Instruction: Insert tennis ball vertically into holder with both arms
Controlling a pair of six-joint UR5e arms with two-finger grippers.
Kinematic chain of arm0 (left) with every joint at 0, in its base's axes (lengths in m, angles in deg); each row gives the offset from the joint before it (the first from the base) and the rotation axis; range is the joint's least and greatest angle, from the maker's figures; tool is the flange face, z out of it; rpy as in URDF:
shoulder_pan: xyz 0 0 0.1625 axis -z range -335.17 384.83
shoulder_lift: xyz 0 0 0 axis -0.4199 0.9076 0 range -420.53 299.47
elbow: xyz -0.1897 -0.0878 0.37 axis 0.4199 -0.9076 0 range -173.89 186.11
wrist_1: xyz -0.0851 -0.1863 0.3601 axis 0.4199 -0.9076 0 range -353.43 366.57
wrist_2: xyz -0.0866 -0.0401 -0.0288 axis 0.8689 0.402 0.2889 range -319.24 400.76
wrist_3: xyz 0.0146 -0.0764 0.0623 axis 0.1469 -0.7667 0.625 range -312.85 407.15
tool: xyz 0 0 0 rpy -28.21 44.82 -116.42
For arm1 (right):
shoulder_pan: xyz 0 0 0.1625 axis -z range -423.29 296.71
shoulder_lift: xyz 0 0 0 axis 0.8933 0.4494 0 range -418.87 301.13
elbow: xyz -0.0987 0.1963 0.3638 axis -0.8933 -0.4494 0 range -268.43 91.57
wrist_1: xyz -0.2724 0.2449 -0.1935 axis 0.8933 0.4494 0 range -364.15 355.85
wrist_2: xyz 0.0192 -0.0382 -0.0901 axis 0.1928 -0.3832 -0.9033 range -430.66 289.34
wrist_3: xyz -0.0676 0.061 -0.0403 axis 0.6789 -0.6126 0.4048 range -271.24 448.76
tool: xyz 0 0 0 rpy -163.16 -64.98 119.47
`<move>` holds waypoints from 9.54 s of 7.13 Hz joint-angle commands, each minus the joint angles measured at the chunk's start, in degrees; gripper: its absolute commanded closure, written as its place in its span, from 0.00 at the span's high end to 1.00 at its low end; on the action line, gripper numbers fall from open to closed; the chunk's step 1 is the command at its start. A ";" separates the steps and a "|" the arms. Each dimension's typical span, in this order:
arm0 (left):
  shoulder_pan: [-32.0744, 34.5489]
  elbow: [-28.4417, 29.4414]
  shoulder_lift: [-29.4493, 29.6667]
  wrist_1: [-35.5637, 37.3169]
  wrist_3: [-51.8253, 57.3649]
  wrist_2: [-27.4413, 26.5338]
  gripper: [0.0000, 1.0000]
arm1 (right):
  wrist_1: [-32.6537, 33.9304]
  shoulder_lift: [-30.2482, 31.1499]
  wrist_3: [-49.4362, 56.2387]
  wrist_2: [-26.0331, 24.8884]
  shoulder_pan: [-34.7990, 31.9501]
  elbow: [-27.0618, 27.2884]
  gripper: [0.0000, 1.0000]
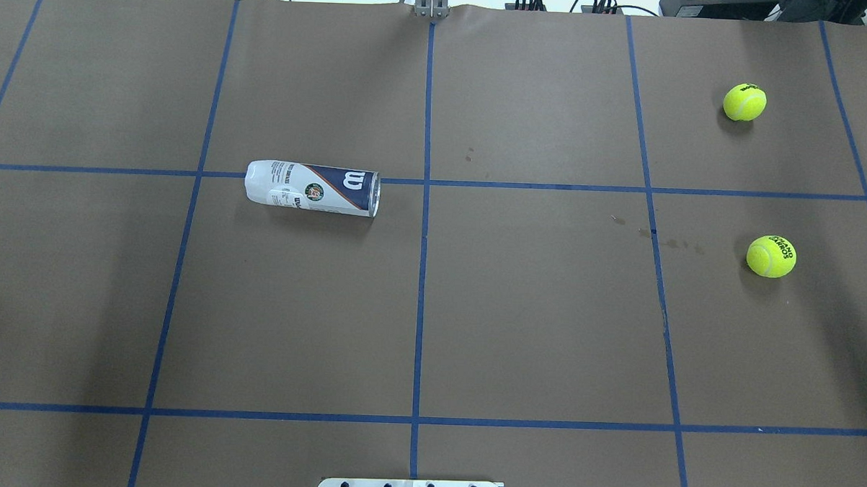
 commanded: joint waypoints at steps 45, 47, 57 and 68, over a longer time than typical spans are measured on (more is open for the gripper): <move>-47.56 25.68 56.00 -0.09 29.79 -25.59 0.99 | 0.14 0.68 -5.20 3.61 -0.07 -1.73 1.00; -47.56 25.77 56.26 -0.09 29.70 -25.50 0.82 | 0.14 0.68 -5.20 3.61 -0.07 -1.73 1.00; -45.53 16.10 55.56 -22.72 3.57 -24.89 0.62 | 0.05 0.59 -5.20 3.96 -0.07 -1.11 1.00; -53.34 27.96 52.48 -87.94 -26.64 -43.31 0.66 | -0.57 0.59 -5.20 3.96 -0.07 0.65 1.00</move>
